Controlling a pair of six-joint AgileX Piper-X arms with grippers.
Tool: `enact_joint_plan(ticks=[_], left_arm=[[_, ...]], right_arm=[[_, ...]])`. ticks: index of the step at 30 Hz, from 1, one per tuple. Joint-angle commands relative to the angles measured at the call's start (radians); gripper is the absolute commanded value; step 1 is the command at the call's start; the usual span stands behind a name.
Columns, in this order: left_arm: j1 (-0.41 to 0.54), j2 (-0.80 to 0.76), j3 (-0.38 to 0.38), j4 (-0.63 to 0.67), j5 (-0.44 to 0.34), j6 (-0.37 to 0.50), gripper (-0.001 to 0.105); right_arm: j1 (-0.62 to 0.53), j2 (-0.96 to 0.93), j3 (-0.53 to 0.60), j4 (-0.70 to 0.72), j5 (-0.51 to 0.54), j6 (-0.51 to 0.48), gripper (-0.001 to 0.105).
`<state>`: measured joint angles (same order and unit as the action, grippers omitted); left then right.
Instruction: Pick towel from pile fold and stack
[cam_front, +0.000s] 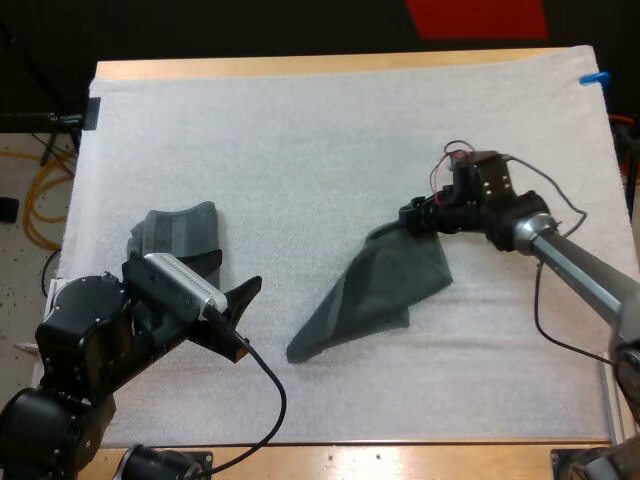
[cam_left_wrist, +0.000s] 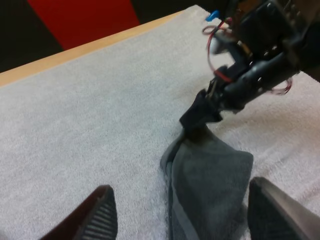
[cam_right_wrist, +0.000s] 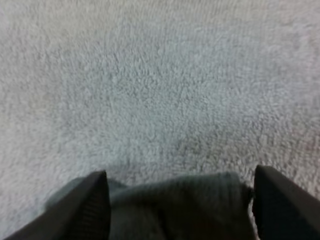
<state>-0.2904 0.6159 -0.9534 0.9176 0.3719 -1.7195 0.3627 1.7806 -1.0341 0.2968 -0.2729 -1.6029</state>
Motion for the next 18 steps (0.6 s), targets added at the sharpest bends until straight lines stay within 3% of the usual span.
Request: enact_joint_plan(ticks=[1,7,10,15,18], left_arm=[[-0.003,-0.001,-0.007,-0.002,0.007,-0.003,0.056],[-0.003,-0.001,-0.007,-0.002,0.007,-0.003,0.056],[-0.003,-0.001,-0.007,-0.002,0.007,-0.005,0.056],[-0.003,-0.001,-0.007,-0.002,0.007,-0.005,0.056],[-0.003,-0.001,-0.007,-0.002,0.007,-0.005,0.056]], right_arm=[[-0.002,0.008,-0.002,-0.020,-0.016,-0.015,0.059],[-0.002,0.066,-0.002,-0.031,-0.016,-0.015,0.058],[-0.002,0.073,-0.002,-0.031,-0.016,-0.015,0.043],[-0.002,0.072,-0.002,-0.031,-0.016,-0.013,0.000],[-0.002,0.065,-0.002,-0.031,-0.026,-0.013,0.000]])
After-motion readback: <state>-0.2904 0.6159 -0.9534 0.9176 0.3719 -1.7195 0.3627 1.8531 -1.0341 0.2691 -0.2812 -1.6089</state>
